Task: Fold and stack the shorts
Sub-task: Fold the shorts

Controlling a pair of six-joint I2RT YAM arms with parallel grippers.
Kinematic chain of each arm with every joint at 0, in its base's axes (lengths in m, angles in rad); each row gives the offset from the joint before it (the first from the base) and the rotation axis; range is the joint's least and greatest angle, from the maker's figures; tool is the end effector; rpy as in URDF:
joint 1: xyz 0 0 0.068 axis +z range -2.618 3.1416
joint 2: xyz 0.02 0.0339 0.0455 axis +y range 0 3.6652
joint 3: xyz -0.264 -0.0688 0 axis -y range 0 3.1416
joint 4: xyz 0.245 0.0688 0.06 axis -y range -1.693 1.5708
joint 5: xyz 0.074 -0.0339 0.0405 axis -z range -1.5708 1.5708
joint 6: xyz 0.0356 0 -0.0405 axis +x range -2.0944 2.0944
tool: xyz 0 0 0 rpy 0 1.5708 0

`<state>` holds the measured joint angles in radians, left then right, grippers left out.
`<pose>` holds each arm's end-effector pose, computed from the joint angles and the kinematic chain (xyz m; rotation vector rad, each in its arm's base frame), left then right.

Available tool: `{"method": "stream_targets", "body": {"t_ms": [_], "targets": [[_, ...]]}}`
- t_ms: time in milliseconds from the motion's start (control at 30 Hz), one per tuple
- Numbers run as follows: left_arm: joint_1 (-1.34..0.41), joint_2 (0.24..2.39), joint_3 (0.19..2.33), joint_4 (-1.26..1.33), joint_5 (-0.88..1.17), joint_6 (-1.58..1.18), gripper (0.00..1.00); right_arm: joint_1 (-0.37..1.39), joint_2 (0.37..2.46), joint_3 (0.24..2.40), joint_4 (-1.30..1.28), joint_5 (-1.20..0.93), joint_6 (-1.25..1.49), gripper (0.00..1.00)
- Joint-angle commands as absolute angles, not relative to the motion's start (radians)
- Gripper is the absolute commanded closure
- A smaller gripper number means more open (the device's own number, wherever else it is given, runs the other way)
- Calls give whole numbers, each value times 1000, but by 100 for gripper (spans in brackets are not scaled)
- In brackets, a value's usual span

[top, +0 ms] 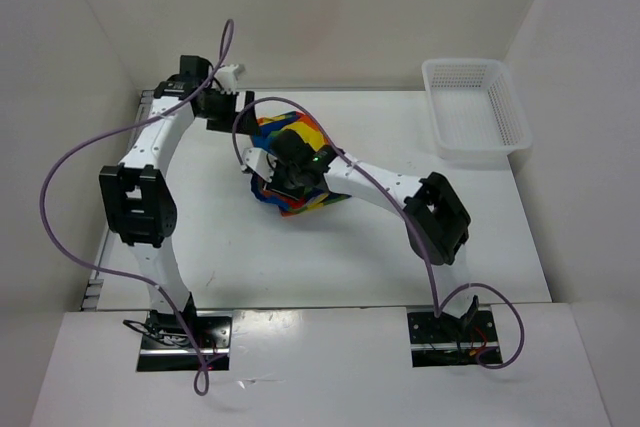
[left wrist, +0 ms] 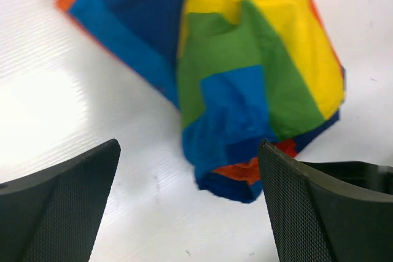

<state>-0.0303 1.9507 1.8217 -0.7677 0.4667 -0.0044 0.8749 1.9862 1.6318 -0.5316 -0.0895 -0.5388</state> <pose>0.4339 -0.0292 0.3040 0.2325 2.4129 -0.5888 0.2837 0.3446 0.2415 -1.6334 1.8518 0.2562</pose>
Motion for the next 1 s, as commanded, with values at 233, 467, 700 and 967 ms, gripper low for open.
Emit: {"method": "stream_targets", "body": {"t_ms": [233,467,700,967], "targets": [[-129,2097,1788,-818,604,0,1,864,2083,1663,-477,-135,-474,57],[-152,2157,1790,-827,531,0,15,864,2137,1663,-419,-37,-452,69],[-123,2157,1853,-836,522,0,66,864,2073,1634,-466,-63,-472,100],[-114,2166,2032,-847,578,0,71,883,1973,1623,-586,-236,-541,100]]}}
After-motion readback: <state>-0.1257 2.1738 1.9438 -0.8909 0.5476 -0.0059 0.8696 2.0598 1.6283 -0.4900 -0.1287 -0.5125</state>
